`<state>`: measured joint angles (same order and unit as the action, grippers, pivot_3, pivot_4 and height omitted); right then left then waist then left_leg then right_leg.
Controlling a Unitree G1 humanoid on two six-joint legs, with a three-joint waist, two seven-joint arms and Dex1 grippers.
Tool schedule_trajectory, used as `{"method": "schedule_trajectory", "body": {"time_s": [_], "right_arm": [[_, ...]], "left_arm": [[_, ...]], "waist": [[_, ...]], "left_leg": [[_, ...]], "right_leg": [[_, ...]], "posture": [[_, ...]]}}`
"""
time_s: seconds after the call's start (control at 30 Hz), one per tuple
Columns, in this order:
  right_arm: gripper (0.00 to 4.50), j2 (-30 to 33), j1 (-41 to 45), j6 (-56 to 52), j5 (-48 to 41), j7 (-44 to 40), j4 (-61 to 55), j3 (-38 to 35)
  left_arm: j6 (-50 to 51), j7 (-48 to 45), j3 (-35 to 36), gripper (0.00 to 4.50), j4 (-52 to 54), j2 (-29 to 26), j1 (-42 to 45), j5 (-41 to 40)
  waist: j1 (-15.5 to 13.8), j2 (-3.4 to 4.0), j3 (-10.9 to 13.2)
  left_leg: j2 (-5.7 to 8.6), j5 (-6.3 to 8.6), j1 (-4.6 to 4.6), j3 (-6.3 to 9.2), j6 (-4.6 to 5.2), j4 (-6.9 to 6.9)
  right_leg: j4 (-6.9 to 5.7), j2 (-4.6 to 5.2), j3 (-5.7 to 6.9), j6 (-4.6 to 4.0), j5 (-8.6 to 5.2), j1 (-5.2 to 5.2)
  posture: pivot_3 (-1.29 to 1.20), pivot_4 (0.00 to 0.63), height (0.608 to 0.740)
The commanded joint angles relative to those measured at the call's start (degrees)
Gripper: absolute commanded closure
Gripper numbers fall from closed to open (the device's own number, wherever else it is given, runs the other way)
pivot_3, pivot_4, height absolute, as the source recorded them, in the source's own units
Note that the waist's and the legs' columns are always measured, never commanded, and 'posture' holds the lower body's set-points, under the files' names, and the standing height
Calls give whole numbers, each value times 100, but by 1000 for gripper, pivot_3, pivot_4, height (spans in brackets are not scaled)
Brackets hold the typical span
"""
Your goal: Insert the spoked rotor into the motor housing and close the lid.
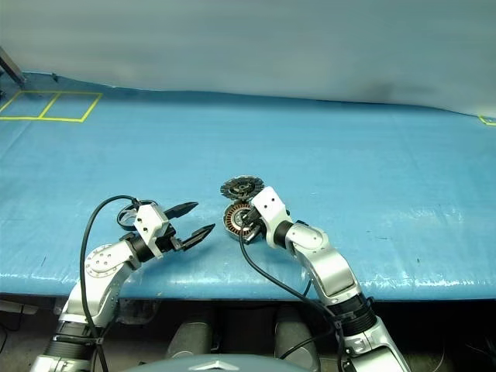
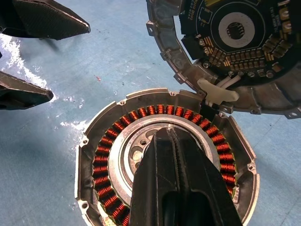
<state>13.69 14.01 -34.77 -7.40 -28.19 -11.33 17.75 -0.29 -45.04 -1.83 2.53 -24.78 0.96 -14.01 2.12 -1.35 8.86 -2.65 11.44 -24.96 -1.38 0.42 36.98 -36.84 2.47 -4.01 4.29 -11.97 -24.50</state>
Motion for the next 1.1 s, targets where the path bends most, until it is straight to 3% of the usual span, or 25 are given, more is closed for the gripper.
{"method": "schedule_trajectory", "body": {"time_s": [0.03,1.1], "right_arm": [[4475,152,-29,17,209,-3,97,150],[4475,302,-204,181,717,-106,765,616]], "left_arm": [[-69,23,11,698,79,19,2,-20],[-84,85,67,698,116,0,-2,-28]], "waist": [[0,0,0],[4,-9,-57]], "left_leg": [[0,0,0,0,0,0],[-2,6,31,1,-10,-1]], "right_leg": [[0,0,0,0,0,0],[7,12,7,-1,-2,1]], "posture": [[0,150,740],[0,150,740]]}}
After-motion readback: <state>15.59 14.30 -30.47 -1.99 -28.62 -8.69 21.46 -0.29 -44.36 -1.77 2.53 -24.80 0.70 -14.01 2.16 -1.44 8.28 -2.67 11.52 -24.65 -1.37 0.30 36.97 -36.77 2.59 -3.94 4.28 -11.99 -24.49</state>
